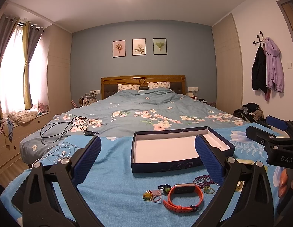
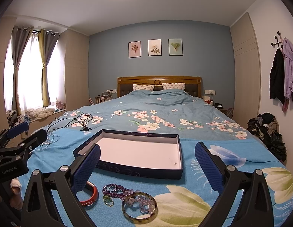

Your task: Organize jewelry

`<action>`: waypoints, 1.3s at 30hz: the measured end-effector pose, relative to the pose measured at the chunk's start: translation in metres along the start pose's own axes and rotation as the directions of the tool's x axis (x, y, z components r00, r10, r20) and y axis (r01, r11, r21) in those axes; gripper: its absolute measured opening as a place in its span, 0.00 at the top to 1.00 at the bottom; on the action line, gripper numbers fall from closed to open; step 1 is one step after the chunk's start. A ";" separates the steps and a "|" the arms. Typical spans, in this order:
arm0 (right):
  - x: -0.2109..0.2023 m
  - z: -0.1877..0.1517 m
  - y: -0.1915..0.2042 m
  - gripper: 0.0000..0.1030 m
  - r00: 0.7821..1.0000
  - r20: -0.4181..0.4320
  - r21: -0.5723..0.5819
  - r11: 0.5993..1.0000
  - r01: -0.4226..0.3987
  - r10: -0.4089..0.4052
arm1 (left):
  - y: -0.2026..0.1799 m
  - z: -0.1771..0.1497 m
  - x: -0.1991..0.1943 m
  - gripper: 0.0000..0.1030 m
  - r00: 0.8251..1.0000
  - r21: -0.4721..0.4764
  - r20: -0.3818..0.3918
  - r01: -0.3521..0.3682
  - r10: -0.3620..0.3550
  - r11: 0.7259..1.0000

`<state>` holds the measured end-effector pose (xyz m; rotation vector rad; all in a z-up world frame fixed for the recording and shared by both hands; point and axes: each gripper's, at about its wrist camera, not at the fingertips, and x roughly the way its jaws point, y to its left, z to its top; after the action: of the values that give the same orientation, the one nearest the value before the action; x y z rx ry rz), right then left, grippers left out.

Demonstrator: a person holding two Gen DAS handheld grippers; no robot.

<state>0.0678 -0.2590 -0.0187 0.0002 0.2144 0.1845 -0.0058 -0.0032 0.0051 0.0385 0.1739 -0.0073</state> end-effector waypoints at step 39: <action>0.066 -0.056 -0.035 0.67 0.809 -0.544 0.111 0.975 -0.194 0.223 | -0.016 -0.069 0.102 0.61 0.782 0.030 -0.545 0.377 -0.301 0.926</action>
<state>0.1259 -0.2820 -0.0877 0.0210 0.8065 0.4003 0.0831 -0.0168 -0.0814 0.1482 0.7423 -0.3781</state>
